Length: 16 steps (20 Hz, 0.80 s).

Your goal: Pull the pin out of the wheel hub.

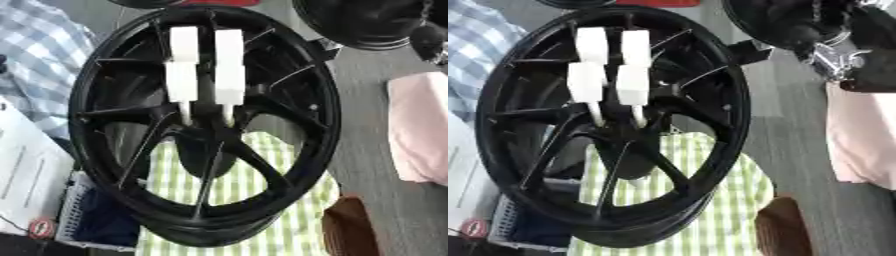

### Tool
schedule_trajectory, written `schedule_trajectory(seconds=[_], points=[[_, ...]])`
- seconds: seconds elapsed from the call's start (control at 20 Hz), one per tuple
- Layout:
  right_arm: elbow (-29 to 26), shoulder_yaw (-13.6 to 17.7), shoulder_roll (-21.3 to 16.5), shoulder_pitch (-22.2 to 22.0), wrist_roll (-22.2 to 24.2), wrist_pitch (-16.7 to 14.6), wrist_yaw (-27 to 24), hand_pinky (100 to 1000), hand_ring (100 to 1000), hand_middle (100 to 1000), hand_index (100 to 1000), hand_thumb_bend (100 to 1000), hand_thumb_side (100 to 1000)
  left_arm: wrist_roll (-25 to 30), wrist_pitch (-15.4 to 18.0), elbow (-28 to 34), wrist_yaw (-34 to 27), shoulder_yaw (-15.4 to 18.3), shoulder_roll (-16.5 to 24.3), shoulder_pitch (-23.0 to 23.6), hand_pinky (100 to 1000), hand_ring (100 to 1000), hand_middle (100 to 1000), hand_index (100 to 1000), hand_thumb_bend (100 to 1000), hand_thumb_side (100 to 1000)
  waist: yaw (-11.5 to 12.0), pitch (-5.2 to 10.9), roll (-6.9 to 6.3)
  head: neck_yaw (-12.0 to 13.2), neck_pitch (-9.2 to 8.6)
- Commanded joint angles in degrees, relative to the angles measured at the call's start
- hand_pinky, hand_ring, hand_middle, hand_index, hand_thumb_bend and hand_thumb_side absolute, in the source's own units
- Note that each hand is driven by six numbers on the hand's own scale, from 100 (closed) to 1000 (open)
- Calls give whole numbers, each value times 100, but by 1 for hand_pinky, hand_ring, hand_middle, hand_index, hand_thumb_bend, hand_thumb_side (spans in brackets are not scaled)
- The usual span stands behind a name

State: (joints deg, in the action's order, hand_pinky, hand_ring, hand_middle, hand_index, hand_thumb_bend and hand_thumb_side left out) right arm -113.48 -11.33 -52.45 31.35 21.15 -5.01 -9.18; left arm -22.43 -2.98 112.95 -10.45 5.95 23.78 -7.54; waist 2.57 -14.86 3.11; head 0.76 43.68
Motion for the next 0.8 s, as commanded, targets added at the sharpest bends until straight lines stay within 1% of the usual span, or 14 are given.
schedule_trajectory(seconds=[0.05,0.25,0.35,0.45,0.6,0.7,0.8], points=[[-111,-195,-563,297,275,-272,296,898,812,760,827,201,496,51,2,78,17,-17,199,-32,719,646,623,786,100,765,32,160,-4,-65,35],[-111,-589,-683,793,618,-613,639,900,821,772,837,209,515,77,-2,68,11,-27,236,-25,719,646,623,786,100,765,50,181,27,-89,43],[-111,-749,-710,984,794,-697,815,900,824,776,842,224,532,87,-4,66,8,-29,252,-25,719,646,623,786,100,765,55,185,42,-94,44],[-111,-929,-685,1193,969,-635,991,899,825,778,844,233,539,98,-7,64,2,-32,266,-28,719,646,623,785,100,766,56,187,55,-95,44],[-42,-1153,-513,1499,1238,-489,1259,894,824,778,843,255,541,114,-11,57,-11,-43,276,-33,718,646,623,785,100,766,50,191,70,-98,44],[150,-1271,-340,1742,1425,-425,1446,888,823,777,840,292,525,125,-14,48,-22,-53,281,-32,718,646,624,785,100,767,46,197,78,-91,44],[388,-1418,-146,1963,1604,-412,1625,890,823,776,839,294,535,139,-17,40,-32,-66,291,-33,718,646,624,785,100,767,49,204,89,-95,44]])
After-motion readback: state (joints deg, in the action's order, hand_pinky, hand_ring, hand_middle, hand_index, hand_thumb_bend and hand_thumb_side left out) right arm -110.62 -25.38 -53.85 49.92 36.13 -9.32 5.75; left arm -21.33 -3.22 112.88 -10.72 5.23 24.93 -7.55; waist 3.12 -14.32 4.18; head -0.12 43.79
